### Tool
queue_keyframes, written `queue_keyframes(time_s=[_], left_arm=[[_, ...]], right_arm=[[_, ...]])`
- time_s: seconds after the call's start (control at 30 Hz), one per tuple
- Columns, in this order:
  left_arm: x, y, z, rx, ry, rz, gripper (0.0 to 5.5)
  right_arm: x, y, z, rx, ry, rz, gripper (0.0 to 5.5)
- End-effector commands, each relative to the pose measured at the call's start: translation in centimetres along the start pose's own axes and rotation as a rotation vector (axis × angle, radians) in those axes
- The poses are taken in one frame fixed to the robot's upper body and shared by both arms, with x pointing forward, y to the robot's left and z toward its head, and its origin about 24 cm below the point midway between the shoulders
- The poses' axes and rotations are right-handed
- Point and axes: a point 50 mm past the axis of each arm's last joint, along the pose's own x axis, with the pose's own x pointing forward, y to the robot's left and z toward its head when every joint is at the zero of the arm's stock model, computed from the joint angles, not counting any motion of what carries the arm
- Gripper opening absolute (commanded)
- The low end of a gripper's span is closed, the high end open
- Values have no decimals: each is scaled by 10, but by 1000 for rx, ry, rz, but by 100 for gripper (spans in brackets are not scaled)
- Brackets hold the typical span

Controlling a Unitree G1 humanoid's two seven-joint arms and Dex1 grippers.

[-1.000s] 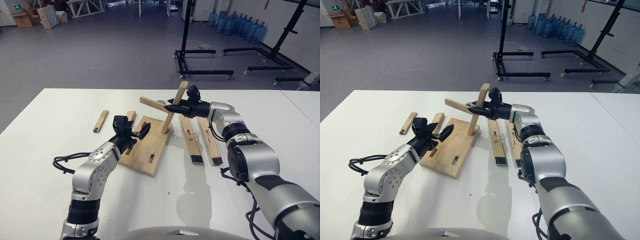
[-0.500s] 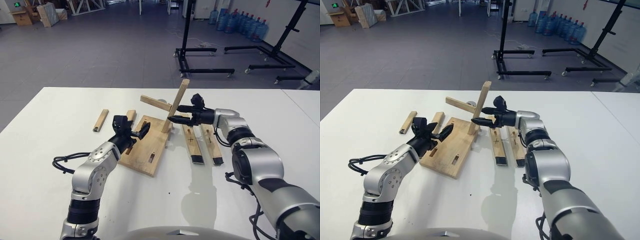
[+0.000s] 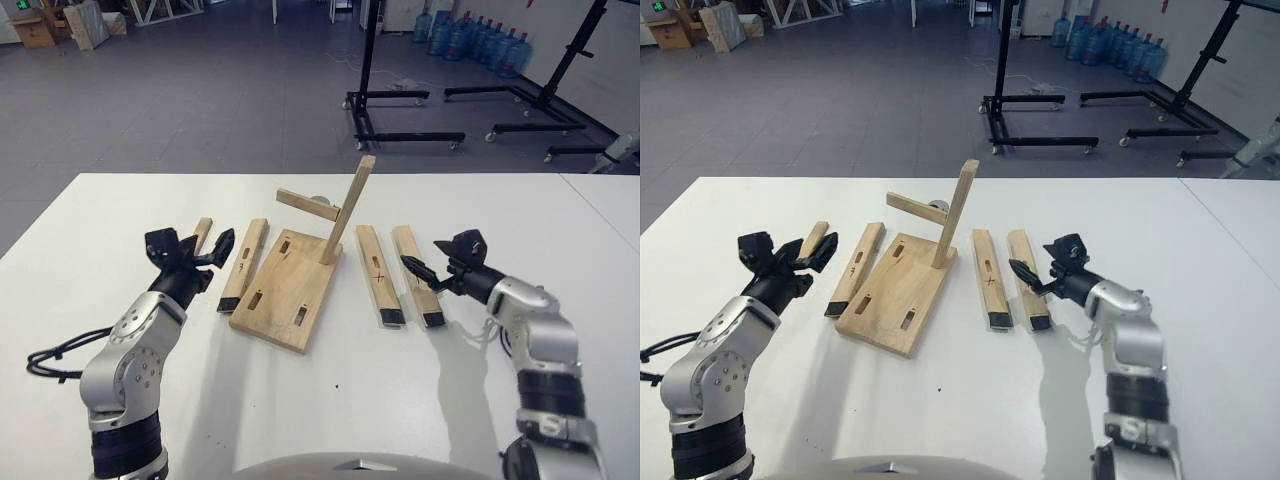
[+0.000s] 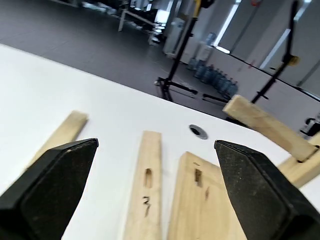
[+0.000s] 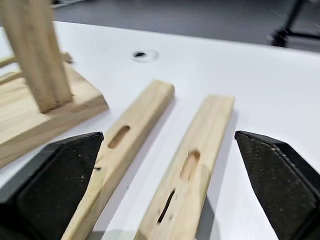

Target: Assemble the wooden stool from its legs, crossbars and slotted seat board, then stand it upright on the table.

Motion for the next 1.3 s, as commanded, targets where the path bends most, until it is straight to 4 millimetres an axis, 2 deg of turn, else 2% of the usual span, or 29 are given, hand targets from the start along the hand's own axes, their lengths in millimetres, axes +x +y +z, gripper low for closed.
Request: queue_keyframes(time_s=[0.03, 0.17, 0.33, 0.47, 0.7, 1.0, 1.07, 1.13, 1.2, 1.23, 1.3], left_arm=[[-3, 2, 1, -10, 13, 48, 426], [0, -2, -1, -1, 28, 33, 426], [3, -5, -3, 4, 32, 27, 426], [4, -6, -3, 3, 33, 25, 426], [8, -7, -4, -1, 36, 20, 426], [11, -3, -2, 4, 27, 41, 426], [12, -2, -1, 5, 27, 44, 426], [13, -1, 1, 9, 26, 41, 426], [15, -2, 6, 25, 23, 9, 426], [16, -4, 11, 33, 18, -39, 426], [14, -15, 24, 33, -6, -199, 426]], right_arm=[[-11, 7, -5, 45, 113, -233, 485], [-9, 9, -12, 83, 187, -270, 485], [-5, 18, -12, 80, 198, -239, 485], [-2, 17, -17, 56, 228, -252, 485], [-1, 16, -37, 95, 363, -287, 371], [-5, 19, -30, 73, 418, -274, 203], [-5, 18, -30, 73, 426, -271, 199], [-2, 10, -18, 106, 372, -273, 199], [2, -4, 5, 153, 254, -275, 199], [4, -17, 25, 161, 145, -273, 199], [-2, -42, 84, 158, -156, -249, 199]])
